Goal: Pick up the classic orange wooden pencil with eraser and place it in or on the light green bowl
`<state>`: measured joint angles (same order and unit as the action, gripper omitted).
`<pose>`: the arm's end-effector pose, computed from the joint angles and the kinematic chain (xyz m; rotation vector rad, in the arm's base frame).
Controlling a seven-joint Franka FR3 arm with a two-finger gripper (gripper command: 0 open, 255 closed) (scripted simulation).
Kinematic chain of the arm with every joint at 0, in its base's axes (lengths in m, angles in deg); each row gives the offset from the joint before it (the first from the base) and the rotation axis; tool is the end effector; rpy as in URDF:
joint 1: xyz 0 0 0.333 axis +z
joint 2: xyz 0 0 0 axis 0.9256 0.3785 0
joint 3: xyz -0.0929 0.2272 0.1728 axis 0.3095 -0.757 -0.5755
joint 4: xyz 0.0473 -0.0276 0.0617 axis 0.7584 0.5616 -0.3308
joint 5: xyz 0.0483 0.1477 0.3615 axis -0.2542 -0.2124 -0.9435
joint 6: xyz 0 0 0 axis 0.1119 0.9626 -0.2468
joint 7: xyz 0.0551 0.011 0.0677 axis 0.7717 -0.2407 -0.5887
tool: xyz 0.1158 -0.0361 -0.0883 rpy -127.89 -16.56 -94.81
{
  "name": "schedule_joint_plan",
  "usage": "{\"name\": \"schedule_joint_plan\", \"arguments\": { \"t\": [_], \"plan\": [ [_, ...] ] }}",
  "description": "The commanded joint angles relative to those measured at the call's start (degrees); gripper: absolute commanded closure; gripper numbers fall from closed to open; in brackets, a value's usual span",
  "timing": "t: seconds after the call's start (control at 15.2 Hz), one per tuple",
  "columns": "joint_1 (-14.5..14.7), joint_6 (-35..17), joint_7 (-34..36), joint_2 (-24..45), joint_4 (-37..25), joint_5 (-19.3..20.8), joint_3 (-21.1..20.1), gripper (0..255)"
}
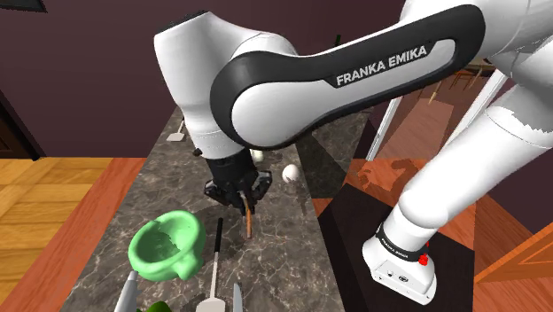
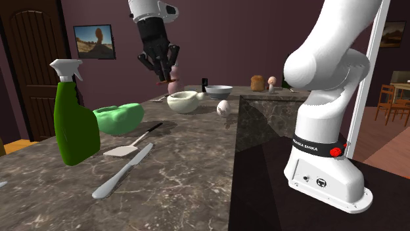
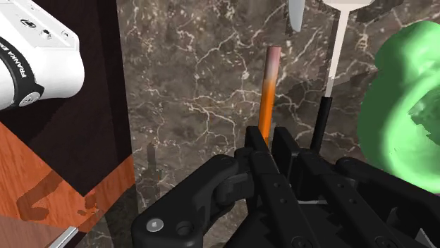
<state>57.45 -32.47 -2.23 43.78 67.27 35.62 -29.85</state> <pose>0.3331 0.3550 0.4040 2.7002 -1.1334 -0.1567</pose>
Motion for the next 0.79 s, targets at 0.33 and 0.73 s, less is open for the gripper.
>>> {"name": "schedule_joint_plan", "arguments": {
  "t": [0.33, 0.73],
  "plan": [
    [6.66, 4.73, 18.22, 28.32, -21.07, 20.43, -4.94, 255],
    [23.56, 14.83, 23.4, 46.41, -45.74, 31.5, 1.55, 255]
  ]
}}
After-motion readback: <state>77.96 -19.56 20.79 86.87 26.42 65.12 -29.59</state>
